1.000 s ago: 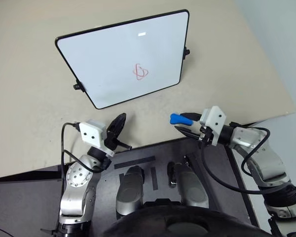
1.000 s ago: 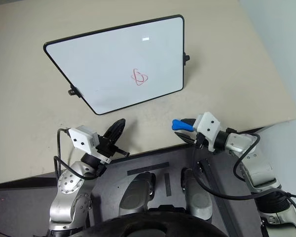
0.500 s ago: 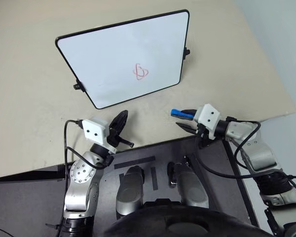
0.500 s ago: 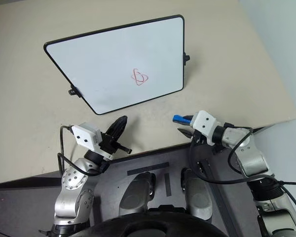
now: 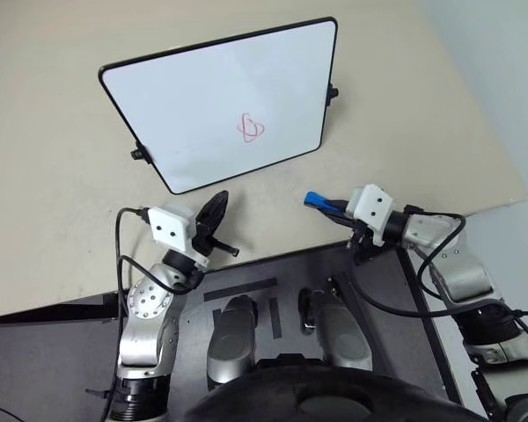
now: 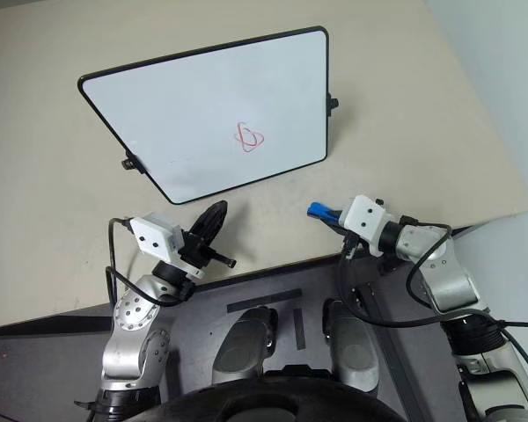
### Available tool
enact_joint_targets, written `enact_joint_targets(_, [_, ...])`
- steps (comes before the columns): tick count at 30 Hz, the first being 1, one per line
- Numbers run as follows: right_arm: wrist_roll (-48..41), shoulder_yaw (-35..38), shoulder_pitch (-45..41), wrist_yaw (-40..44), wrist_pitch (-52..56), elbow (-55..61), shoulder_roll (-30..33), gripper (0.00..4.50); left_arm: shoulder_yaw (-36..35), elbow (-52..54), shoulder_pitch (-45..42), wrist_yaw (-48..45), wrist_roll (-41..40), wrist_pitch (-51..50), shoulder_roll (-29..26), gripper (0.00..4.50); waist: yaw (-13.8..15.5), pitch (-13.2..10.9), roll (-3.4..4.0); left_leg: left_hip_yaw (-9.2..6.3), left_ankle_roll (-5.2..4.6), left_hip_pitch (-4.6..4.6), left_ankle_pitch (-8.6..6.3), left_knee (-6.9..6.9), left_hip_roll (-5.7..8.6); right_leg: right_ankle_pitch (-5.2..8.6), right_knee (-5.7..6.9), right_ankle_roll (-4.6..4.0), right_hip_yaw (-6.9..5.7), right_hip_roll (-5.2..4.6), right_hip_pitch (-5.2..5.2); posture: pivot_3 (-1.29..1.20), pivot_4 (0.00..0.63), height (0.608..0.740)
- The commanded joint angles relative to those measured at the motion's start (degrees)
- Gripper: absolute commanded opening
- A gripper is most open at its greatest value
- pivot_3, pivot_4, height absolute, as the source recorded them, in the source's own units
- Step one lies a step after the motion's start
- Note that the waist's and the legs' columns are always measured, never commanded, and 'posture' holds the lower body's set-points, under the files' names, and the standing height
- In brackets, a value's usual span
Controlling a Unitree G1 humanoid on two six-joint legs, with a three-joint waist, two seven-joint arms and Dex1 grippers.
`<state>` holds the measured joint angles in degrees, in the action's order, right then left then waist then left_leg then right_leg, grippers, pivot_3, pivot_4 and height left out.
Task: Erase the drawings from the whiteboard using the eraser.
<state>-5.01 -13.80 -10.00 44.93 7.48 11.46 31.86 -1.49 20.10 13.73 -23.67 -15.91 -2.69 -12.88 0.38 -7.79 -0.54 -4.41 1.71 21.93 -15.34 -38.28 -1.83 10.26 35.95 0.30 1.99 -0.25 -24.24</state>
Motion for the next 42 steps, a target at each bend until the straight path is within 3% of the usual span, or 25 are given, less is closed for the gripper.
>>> enact_joint_targets(1, [1.4, 1.1, -5.8, -2.0, -7.0, 1.2, -2.5, 0.03, 0.0, 0.1, -1.0, -0.7, -0.3, 1.3, -0.2, 0.0, -0.3, 0.0, 0.0, 0.02, 0.0, -0.01, 0.0, 0.0, 0.0, -0.02, 0.0, 0.01, 0.0, 0.0, -0.04, 0.0, 0.15, 0.74])
enact_joint_targets(6, [7.9, -2.2, -17.5, -3.5, -20.7, -8.8, -6.6, 0.03, 0.0, -0.5, -1.0, -2.5, -1.1, 1.1, -0.9, 0.0, -0.5, 0.0, 0.01, 0.01, -0.02, -0.04, 0.03, -0.01, -0.03, -0.24, 0.0, -0.18, 0.0, 0.0, -0.07, 0.0, 0.15, 0.74])
enact_joint_targets(14, [21.6, -6.8, -35.3, -13.3, -48.4, -40.3, -10.7, 0.03, -0.6, -1.0, -0.3, -3.2, -1.4, 1.8, -1.4, 0.0, 0.0, 0.0, 0.03, -0.01, -0.02, 0.22, 0.01, 0.02, -0.06, -0.39, 0.01, -0.28, -0.06, -0.13, -0.43, 0.0, 0.15, 0.74])
enact_joint_targets(22, [34.8, -11.5, -45.3, -27.5, -60.7, -63.6, -13.4, 0.03, -0.9, 0.0, -0.4, -1.9, -1.2, 1.7, -1.4, 0.0, -0.2, 0.0, 0.05, -0.02, 0.04, 0.33, -0.05, 0.03, -0.11, -0.54, 0.12, -0.47, -0.1, -0.14, -0.64, 0.0, 0.15, 0.74])
enact_joint_targets(31, [41.4, -15.2, -47.6, -35.3, -62.5, -72.9, -15.3, 0.03, -0.8, -1.2, -1.0, -2.0, -0.9, 2.5, -1.3, 0.0, -0.3, 0.0, 0.08, -0.03, 0.04, 0.28, -0.05, 0.03, -0.12, -0.8, 0.13, -0.64, -0.1, -0.13, -0.65, 0.0, 0.15, 0.74])
enact_joint_targets(42, [49.9, -15.1, -53.4, -54.0, -63.4, -68.6, -13.1, 0.03, -0.8, -4.3, -2.4, -3.5, -1.1, 4.3, -1.6, 0.0, -0.6, -0.1, 0.22, -0.02, 0.06, 0.55, -0.06, 0.03, -0.17, -0.93, 0.1, -0.69, -0.12, -0.12, -1.01, 0.0, 0.15, 0.74])
